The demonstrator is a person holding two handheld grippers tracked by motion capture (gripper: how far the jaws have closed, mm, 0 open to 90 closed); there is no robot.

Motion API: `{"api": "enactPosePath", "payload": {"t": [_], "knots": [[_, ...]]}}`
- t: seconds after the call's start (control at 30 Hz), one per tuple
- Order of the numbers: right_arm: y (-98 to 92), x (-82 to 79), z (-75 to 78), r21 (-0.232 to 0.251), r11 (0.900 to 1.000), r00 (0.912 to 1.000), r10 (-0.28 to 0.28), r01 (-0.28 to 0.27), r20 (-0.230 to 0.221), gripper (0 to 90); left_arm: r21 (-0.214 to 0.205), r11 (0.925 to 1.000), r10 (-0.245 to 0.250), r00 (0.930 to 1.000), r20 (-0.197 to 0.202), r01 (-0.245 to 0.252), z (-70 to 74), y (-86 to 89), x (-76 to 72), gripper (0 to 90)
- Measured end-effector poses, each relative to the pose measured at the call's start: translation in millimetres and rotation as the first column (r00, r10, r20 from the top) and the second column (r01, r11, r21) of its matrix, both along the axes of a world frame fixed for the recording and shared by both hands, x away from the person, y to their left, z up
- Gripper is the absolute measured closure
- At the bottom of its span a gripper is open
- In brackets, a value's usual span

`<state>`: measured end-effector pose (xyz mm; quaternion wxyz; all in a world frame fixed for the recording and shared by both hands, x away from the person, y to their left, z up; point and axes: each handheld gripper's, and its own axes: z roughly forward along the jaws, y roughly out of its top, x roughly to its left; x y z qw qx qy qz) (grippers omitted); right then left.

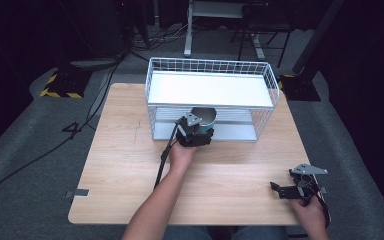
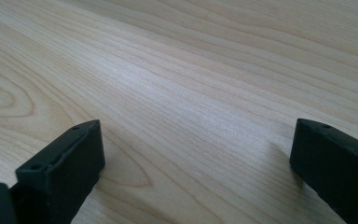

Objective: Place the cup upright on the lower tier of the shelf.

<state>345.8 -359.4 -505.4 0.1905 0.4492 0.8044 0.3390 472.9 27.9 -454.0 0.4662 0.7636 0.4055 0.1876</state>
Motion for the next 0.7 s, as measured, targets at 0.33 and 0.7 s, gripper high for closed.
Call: {"api": "enactPosePath", "payload": {"t": [0.33,0.7], "knots": [[0.3,-0.3,0.1,-0.003,1.0,1.0,0.008,-0.008,0.002,3.8,0.023,0.9995,0.022,0.9998,-0.002,-0.022,-7.5,-14.7,20.5,22.9],[0.4,-0.4,0.1,0.001,0.9999,0.9999,0.014,-0.014,0.001,4.0,0.047,0.9979,0.045,0.9988,-0.017,-0.044,-15.1,-19.8,33.8,22.9]]}}
